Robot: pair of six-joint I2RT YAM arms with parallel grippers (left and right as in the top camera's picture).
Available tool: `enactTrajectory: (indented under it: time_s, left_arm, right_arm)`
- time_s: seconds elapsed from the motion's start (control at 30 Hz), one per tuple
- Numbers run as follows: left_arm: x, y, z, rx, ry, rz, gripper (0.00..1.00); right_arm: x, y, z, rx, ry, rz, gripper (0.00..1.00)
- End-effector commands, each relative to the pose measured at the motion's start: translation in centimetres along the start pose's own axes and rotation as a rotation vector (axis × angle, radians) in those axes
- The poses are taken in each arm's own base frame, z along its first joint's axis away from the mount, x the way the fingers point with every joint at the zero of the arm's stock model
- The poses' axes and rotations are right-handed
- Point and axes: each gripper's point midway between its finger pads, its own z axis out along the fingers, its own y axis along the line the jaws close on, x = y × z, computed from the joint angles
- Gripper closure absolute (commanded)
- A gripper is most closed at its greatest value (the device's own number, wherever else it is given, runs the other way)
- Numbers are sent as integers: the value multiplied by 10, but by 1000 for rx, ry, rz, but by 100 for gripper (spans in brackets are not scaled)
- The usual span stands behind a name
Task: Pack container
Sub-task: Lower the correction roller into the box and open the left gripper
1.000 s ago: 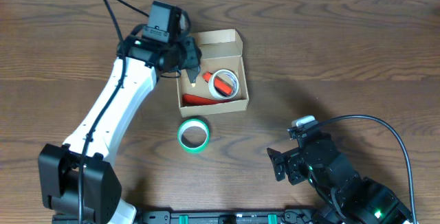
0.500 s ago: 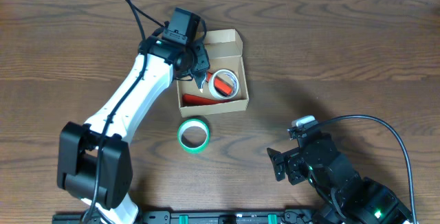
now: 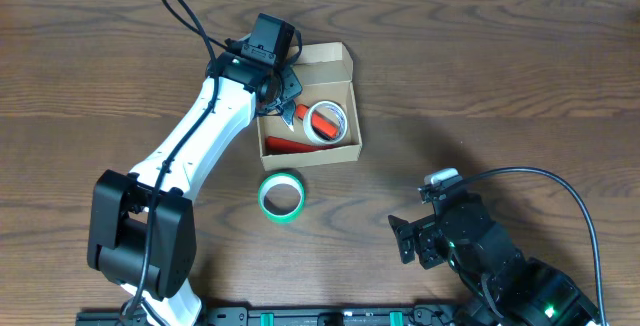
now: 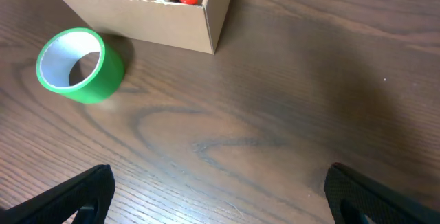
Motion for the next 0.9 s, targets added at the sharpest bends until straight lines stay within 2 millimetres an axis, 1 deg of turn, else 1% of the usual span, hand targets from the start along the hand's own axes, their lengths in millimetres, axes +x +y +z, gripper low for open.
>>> enactTrajectory:
  time_s: [0.0,0.33,0.63,0.77,0.8,0.87]
  left_arm:
    - [-10,-3,-2,-10,-37,-30,60]
    - [8,5,14,-60,17,-75,60]
    - [15,10,22,-88,36,-97,60]
    - [18,18,21,-128,38,-133,60]
    - [19,19,21,-133,39,-133,59]
    - [19,20,22,-136,41,-131,53]
  right_arm:
    - [0,-1,-1,6,-7,9,1]
    - [0,-1,-1,6,-7,9,1]
    - [0,-1,-1,6,-7,9,1]
    - [0,-1,-1,6,-7,9,1]
    - [0,-1,-1,6,-7,9,1]
    - [0,-1,-1,6,-7,9,1]
